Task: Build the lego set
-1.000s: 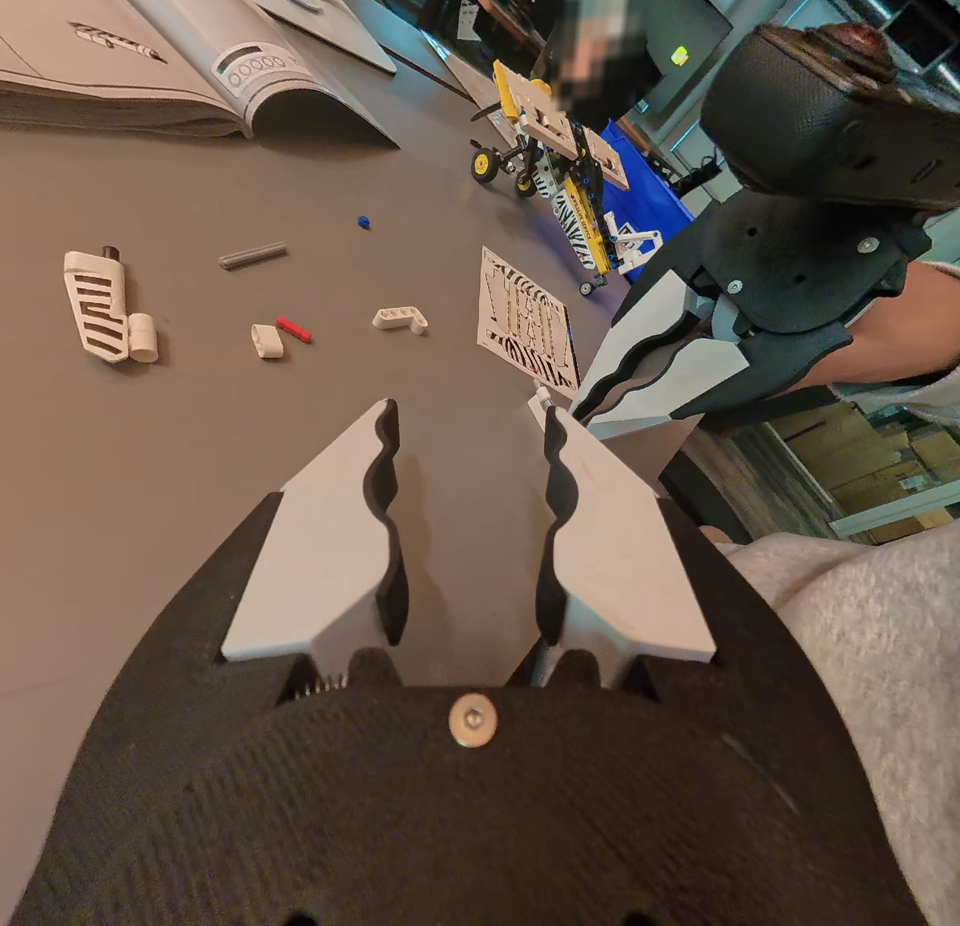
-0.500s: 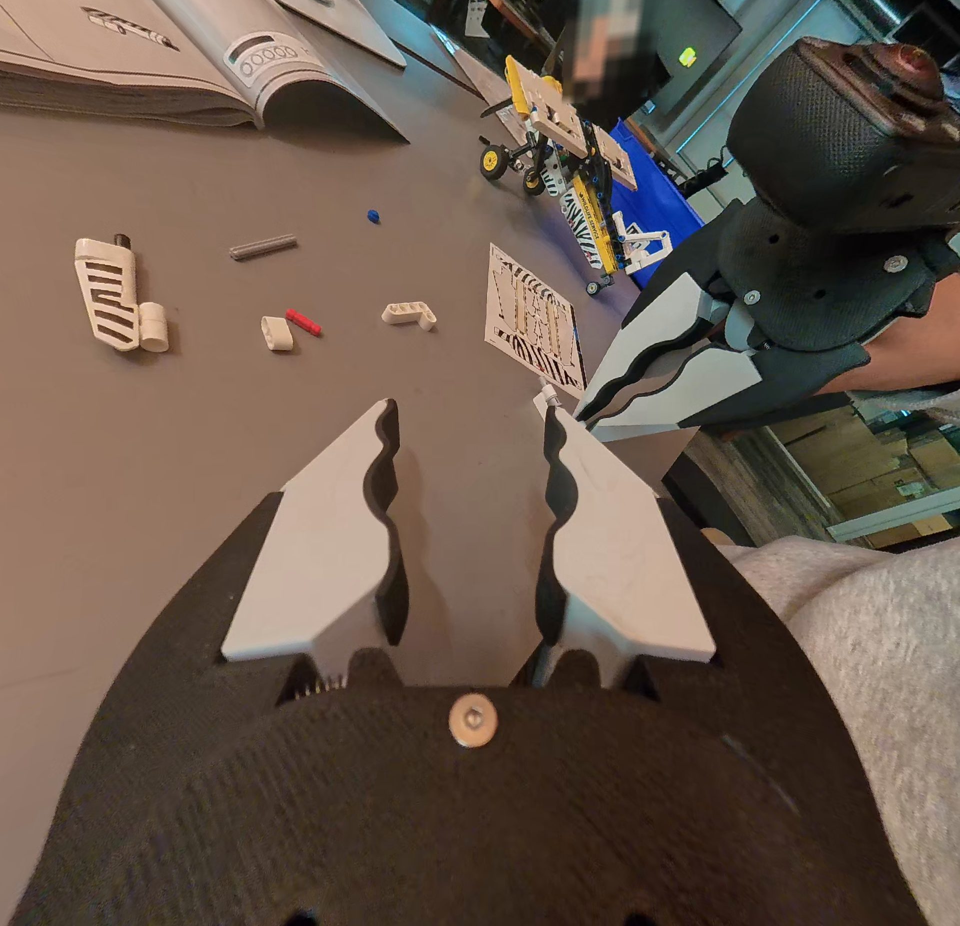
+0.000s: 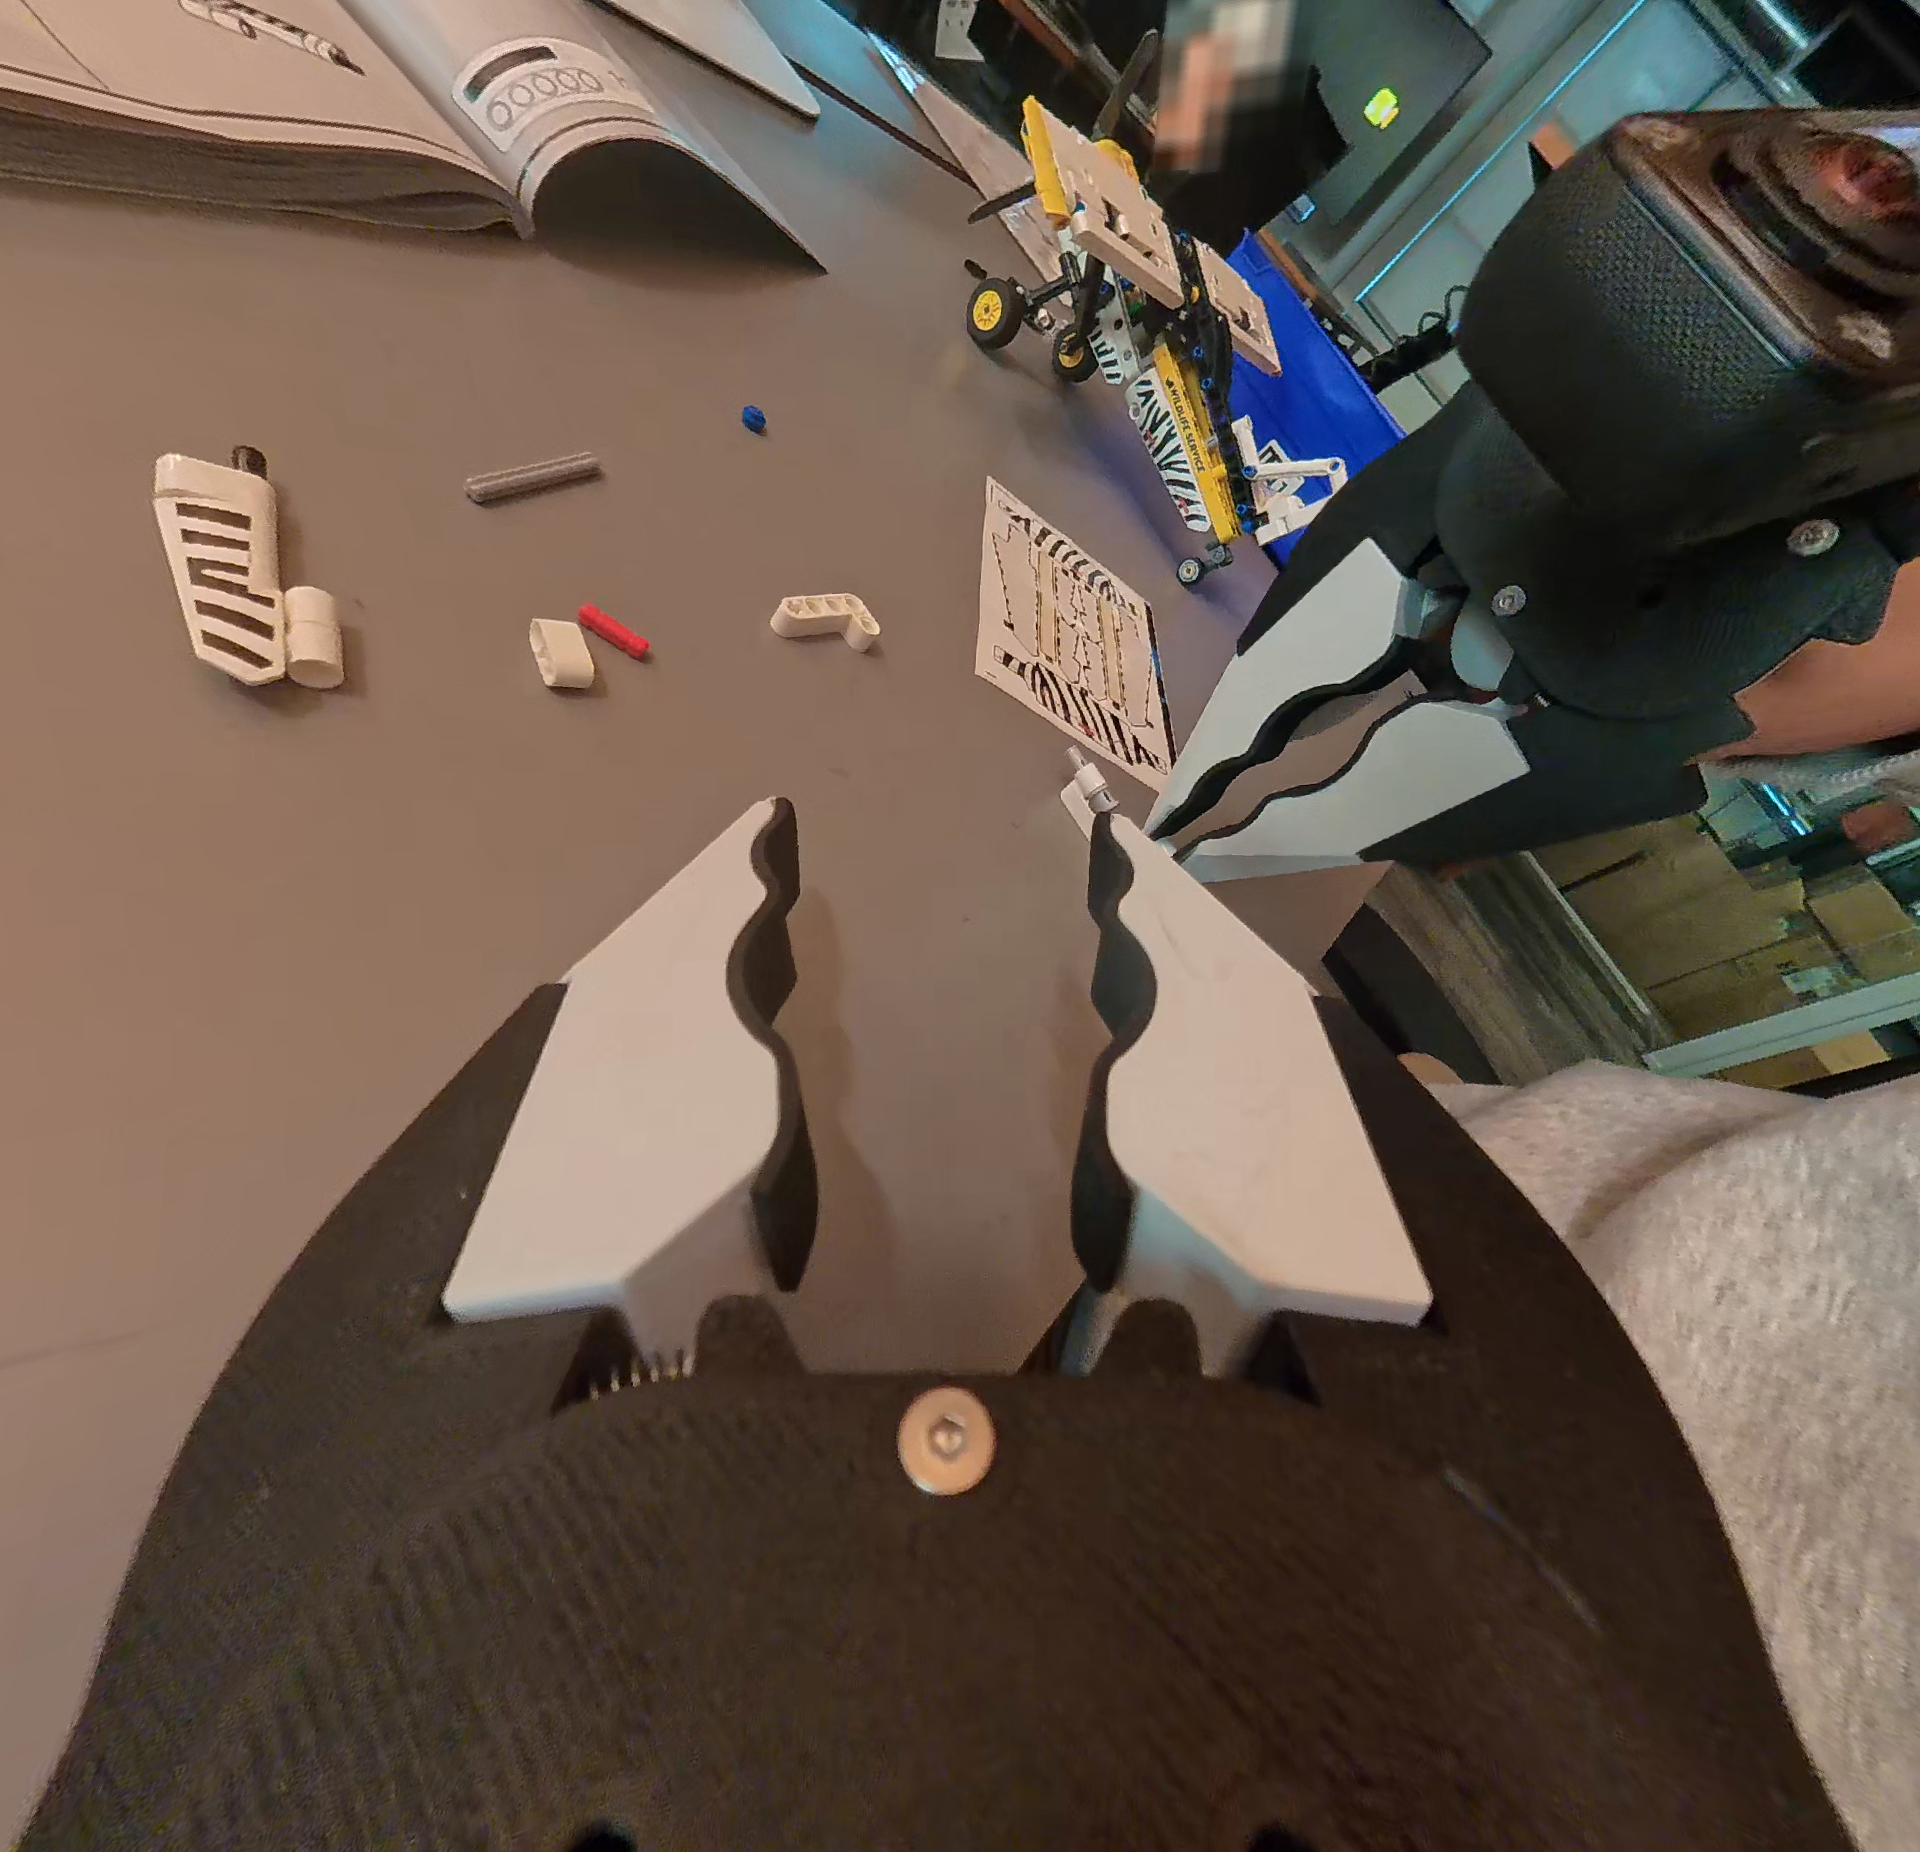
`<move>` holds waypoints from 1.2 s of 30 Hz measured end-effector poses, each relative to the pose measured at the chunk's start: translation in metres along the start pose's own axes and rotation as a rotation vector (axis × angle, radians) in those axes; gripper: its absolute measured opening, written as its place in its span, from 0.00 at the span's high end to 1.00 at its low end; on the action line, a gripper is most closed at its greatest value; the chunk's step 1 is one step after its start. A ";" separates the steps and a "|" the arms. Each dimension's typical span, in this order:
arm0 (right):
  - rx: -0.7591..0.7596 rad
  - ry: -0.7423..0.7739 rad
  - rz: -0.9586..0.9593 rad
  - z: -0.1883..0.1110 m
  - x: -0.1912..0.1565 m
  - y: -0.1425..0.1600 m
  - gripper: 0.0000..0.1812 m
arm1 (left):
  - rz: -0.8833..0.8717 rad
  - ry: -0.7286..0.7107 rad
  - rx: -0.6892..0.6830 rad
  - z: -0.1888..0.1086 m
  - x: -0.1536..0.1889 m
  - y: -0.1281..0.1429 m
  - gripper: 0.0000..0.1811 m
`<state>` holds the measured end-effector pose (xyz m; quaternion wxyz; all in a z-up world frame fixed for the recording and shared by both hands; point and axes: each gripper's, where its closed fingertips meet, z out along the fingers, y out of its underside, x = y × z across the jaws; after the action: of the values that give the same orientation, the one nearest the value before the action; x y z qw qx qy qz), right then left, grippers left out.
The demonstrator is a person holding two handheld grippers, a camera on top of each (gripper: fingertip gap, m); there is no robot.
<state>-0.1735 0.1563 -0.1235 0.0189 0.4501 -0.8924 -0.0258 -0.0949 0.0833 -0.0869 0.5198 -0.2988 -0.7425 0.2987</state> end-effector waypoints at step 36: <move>0.464 0.123 0.054 -0.015 0.010 0.006 0.87 | 0.166 0.103 -0.115 0.030 0.045 0.031 0.69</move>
<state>-0.1833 0.1516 -0.1078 -0.0297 0.4191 -0.8833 0.2078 -0.1316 0.1335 -0.0924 0.5127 -0.4035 -0.7035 0.2818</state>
